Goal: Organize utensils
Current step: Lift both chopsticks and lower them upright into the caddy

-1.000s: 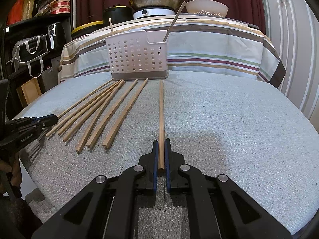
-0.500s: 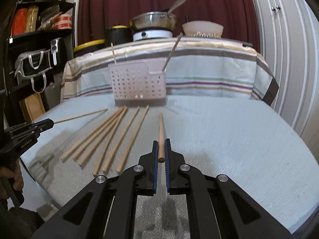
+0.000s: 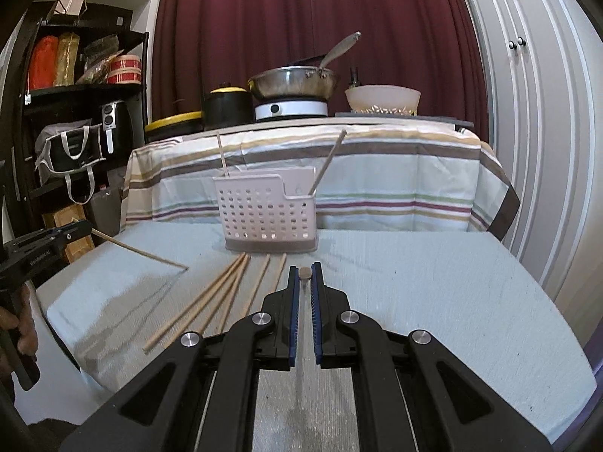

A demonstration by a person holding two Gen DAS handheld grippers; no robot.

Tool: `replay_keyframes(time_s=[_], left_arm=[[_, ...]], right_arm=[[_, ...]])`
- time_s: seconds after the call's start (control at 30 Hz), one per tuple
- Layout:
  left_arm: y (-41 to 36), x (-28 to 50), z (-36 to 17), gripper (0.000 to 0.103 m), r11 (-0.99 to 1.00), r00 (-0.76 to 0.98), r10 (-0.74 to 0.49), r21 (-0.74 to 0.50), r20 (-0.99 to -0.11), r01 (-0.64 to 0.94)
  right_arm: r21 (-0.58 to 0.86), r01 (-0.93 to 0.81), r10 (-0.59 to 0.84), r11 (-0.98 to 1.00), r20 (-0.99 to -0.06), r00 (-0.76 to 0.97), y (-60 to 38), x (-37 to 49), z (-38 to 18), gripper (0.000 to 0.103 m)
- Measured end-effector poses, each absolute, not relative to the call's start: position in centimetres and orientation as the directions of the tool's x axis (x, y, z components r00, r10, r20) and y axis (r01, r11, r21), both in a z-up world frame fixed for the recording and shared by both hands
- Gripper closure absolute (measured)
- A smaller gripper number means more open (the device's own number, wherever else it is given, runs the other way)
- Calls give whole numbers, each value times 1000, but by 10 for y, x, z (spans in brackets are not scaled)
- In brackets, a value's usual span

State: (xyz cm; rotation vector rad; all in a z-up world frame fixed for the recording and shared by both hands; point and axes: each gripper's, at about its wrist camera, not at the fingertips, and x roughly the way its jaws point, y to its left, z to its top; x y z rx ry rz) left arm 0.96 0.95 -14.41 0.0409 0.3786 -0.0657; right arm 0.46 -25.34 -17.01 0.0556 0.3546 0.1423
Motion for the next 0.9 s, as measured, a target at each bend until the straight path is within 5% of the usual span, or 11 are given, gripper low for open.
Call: replay_keyframes(time_s=[0.9], left_arm=[[20,94,-91,97,993,917,-109,-11,-383,113]], right_arm=[[105,-152,177,983,-302,937,-255,80,-114,96]])
